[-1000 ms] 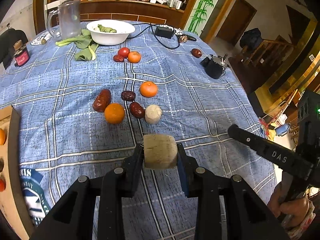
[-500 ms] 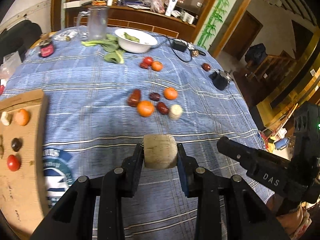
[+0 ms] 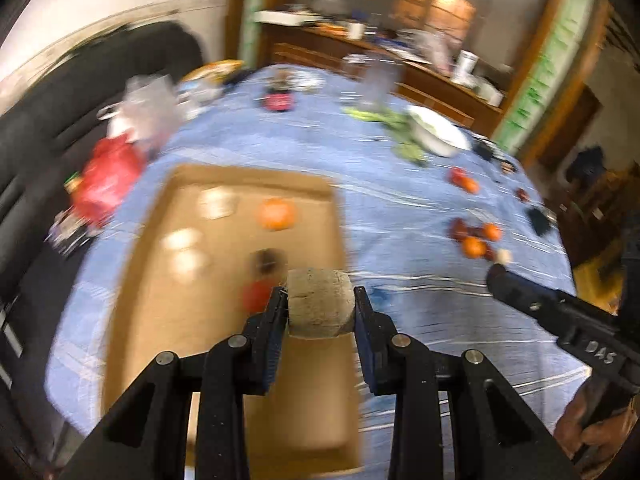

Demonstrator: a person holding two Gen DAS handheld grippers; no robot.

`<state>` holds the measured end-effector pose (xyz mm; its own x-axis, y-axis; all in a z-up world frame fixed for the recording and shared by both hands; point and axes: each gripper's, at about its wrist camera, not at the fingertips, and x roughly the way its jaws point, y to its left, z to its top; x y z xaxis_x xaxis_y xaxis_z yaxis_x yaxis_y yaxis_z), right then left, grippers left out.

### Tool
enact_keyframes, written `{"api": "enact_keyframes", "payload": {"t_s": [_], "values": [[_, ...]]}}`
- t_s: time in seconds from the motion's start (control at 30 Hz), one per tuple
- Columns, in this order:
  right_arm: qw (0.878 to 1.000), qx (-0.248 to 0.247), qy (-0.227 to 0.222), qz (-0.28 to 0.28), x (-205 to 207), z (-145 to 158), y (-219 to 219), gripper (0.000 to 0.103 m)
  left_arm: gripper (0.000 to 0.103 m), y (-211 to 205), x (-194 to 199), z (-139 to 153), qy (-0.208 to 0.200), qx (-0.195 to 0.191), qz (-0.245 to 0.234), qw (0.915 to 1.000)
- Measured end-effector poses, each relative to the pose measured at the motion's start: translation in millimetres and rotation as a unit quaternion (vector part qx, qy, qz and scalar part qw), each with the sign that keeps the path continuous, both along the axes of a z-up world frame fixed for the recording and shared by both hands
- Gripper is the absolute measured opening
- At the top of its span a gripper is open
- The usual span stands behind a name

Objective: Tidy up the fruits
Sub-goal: 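Carry the beige cube and dark jujube over the box, then open both tools to drop cube and jujube into the box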

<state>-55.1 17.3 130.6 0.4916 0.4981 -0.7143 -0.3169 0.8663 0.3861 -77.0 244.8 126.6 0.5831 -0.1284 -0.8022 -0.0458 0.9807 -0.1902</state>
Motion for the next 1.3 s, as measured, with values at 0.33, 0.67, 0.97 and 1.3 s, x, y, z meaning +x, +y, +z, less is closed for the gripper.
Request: {"api": "enact_keyframes", "payload": {"t_s": [0.33,0.67,0.97,1.3], "values": [[0.991,-0.024,0.029,0.128,-6,-32,124,0.029,0.032,89,-15,-48,0.066,-0.002,0.063,0.9958],[0.986,-0.061,0.057,0.147,3,-70,164,0.029,0.032,85,15,-66,0.081,0.032,0.031,0.9958],[0.986,-0.075,0.068,0.129,13,-86,166,0.029,0.032,90,28,-82,0.099,0.038,0.026,0.9940],[0.985,-0.088,0.071,0.130,16,-96,174,0.030,0.038,90,31,-81,0.097,0.037,0.021,0.9944]]}}
